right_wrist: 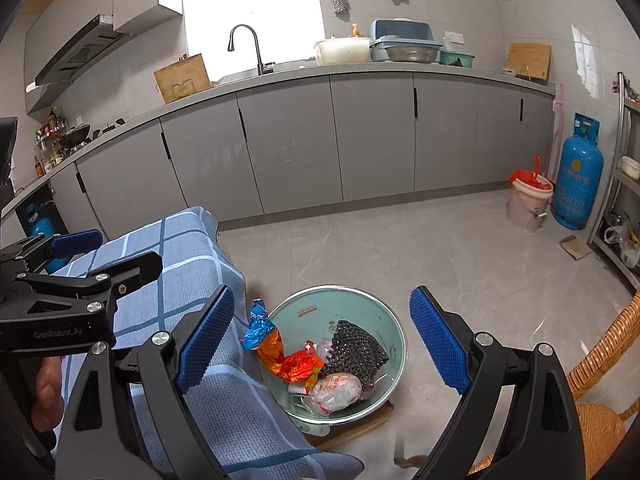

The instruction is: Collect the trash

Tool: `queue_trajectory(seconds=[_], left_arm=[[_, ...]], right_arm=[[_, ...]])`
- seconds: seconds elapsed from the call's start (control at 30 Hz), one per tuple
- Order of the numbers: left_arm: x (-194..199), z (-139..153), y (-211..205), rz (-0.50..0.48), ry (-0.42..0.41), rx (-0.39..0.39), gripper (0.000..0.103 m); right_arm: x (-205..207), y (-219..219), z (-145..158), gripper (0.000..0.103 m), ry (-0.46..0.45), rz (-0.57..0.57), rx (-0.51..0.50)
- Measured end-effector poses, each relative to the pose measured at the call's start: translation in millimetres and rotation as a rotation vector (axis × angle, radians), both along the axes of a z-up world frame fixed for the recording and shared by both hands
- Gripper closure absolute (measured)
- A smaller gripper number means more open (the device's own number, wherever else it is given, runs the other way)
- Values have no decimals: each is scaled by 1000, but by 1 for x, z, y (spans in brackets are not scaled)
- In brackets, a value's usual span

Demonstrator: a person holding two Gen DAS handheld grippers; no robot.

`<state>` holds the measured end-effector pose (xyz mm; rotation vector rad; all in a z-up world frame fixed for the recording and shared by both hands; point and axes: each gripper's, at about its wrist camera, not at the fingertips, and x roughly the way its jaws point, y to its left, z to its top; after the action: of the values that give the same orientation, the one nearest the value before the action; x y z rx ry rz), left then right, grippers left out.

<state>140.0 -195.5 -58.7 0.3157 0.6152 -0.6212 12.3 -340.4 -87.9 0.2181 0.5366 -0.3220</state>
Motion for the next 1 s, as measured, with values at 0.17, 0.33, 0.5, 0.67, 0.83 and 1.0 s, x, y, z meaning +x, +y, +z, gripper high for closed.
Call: queue_trajectory(seconds=[0.17,0.33,0.5,0.67,0.83,1.0], left_arm=[[-2,-1,-3,-10,-2,6,4],[-1,-4,-3,-4,-1,11,4],[1,-5,-3,4,-2,13,4],[1,-6,-2,14,-9,19,4],[-1,-5,0,25,-31,26,4],[6,-5,3,34,15,8,4]], right_arm=[[-1,0,-1,14,-1,-2,2],[-3,0,-2,14,-1,-7,4],[-6,-2,-3,14,-3,-13,6],[-8,-3,-2,14,-4,-19,8],[-9,-5,-2,14,-6,-24,10],[-9,-5,-2,14,-6,-25,10]])
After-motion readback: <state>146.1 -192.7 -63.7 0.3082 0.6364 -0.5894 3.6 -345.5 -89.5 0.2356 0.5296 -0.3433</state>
